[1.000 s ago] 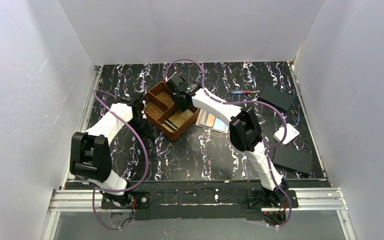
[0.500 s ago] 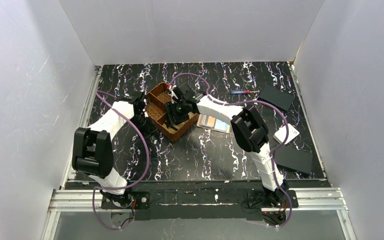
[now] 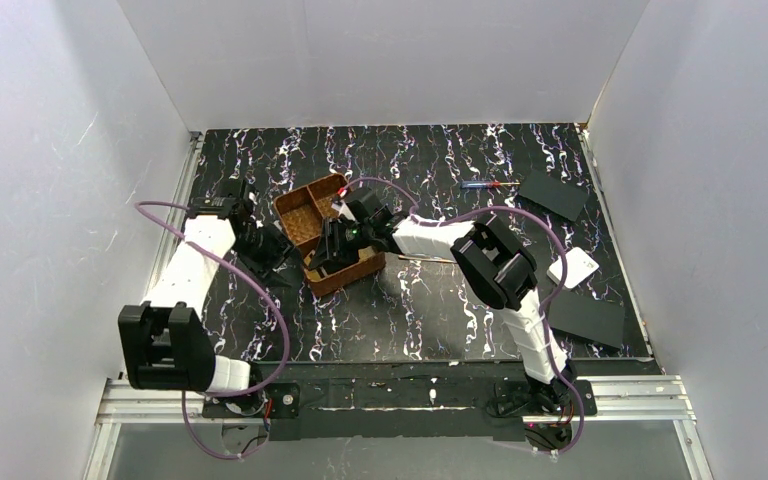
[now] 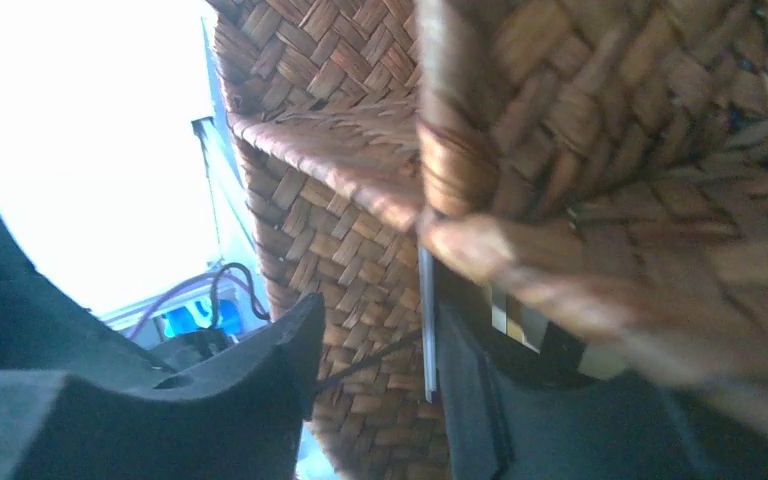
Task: Put the credit cards into the card holder
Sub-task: Pick up the credit card from the storage box.
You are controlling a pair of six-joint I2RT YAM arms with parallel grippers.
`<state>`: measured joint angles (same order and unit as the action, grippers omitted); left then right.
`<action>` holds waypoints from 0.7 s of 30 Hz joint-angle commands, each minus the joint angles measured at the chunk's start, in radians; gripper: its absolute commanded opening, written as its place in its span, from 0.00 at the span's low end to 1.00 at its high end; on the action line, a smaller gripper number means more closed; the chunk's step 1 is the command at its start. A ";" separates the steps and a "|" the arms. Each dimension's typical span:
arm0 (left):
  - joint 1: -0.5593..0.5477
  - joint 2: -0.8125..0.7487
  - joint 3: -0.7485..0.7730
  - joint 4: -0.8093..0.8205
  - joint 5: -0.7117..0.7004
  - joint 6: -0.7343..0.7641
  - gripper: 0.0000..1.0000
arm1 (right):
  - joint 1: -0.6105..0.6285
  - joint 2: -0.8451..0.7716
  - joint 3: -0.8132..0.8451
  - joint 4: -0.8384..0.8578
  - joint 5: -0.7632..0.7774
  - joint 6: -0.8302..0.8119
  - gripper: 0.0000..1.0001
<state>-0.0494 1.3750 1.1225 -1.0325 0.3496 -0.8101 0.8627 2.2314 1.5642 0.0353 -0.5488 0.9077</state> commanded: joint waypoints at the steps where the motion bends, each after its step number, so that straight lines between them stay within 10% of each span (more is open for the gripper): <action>1: 0.006 0.081 0.023 0.018 0.045 -0.041 0.47 | 0.001 -0.028 0.030 0.108 -0.047 0.039 0.47; 21: 0.006 0.089 0.050 -0.014 0.029 -0.022 0.42 | -0.012 -0.040 0.172 -0.161 0.037 -0.180 0.06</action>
<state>-0.0483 1.5032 1.1435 -0.9981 0.3897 -0.8528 0.8604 2.2318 1.6825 -0.0788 -0.5224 0.7773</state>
